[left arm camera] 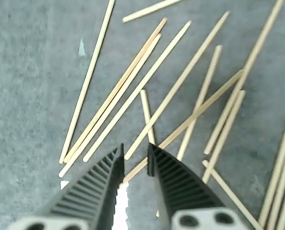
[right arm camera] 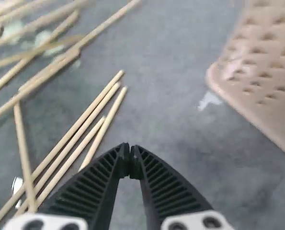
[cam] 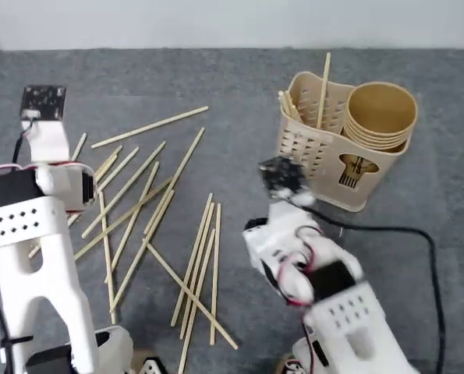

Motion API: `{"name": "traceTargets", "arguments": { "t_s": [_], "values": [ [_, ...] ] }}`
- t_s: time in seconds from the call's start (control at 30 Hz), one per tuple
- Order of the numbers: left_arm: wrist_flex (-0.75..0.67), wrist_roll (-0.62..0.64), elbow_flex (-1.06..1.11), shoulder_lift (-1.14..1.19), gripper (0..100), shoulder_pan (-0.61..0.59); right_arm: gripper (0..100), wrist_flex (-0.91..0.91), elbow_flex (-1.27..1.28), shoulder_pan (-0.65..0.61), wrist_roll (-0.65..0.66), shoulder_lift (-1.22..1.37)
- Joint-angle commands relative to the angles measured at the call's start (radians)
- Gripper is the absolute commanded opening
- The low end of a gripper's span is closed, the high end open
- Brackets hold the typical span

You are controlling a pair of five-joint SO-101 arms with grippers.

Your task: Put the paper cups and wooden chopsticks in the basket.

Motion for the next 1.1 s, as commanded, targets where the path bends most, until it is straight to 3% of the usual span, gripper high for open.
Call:
{"name": "traceTargets", "arguments": {
  "t_s": [0.0,0.1,0.23,0.33,0.67,1.07],
  "values": [
    [-0.084,-0.006,0.056,-0.037,7,-0.025,1.0,0.010,-0.118,-0.059,-0.012,0.182],
    [-0.133,-0.006,0.105,-0.037,7,-0.051,5.3,0.047,-0.201,-0.101,-0.058,0.318],
    [-0.153,0.021,0.133,-0.037,7,-0.068,23.2,0.177,-0.376,-0.145,-0.160,0.496],
    [-0.169,0.064,0.156,-0.037,7,-0.068,30.2,0.259,-0.516,-0.189,-0.201,0.634],
    [-0.252,0.123,0.249,-0.037,7,-0.068,30.3,0.351,-0.891,-0.278,-0.270,1.026],
    [-0.264,0.163,0.266,-0.037,7,-0.068,30.3,0.341,-1.082,-0.328,-0.311,1.336]
  ]
}}
